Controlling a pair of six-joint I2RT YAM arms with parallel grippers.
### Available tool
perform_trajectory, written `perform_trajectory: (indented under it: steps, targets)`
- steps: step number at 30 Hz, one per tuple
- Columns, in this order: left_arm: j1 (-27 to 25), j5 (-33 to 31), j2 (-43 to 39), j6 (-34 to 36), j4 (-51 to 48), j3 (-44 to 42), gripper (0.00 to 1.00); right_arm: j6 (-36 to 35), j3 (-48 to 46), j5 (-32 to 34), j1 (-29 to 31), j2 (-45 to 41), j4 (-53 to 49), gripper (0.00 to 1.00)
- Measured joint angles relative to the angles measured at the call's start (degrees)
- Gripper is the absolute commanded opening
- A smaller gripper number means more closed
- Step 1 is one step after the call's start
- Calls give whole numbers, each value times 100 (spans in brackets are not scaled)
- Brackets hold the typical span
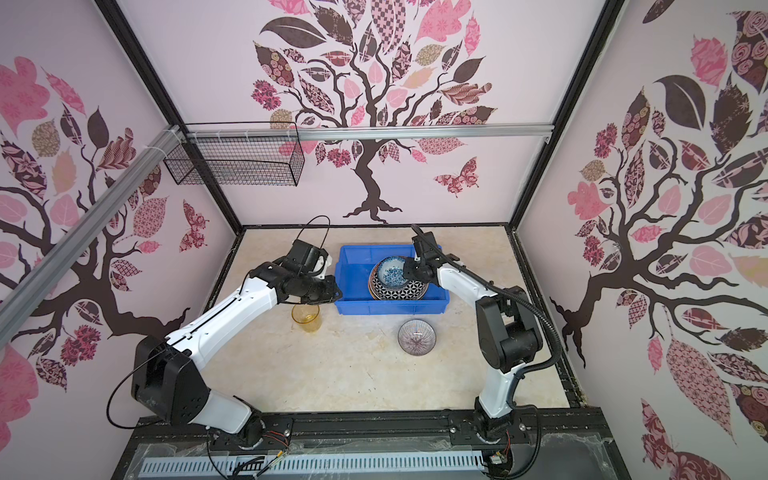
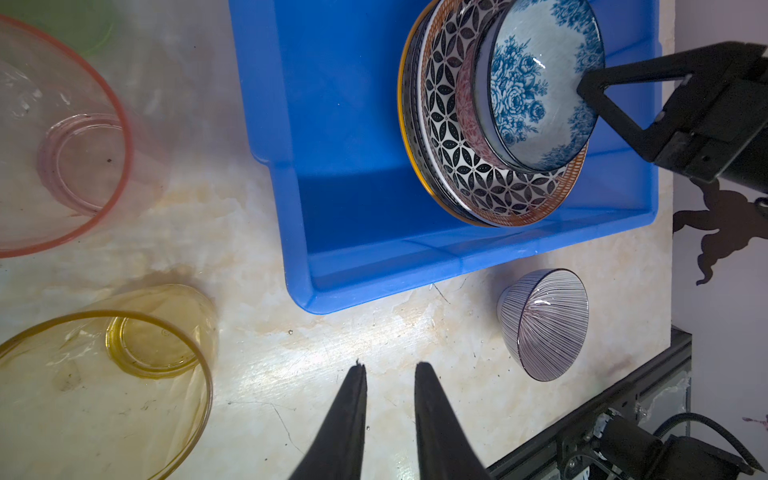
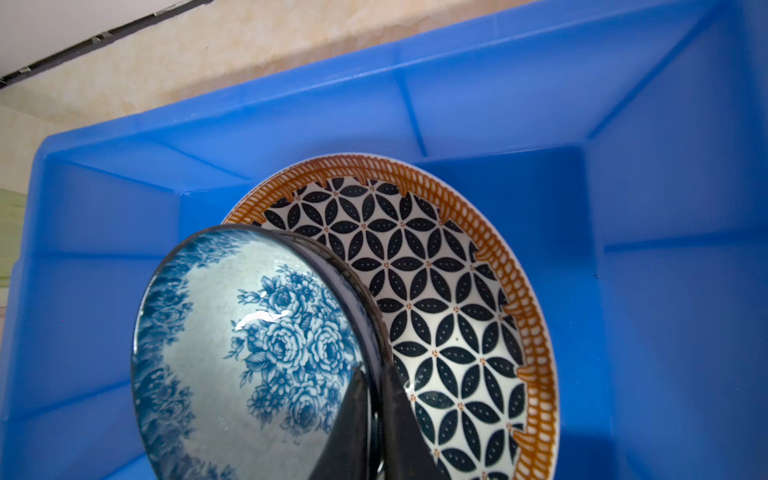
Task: Place the mixed dishes into the plastic bin
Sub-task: 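Lower the blue floral bowl into the leaf-patterned bowl with the right gripper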
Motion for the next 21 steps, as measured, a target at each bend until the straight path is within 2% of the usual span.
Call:
perform_trajectory:
  steps: [9,17,21]
  targets:
    - [0,79,15,22,-9,0,25,7,0,2,-2,0,-42,21]
    - [0,96,15,37,-61,0,25,7,-9,2,0,-105,-83,31]
    - [0,72,15,37,-76,0,25,-9,-42,-4,0,-350,-140,41]
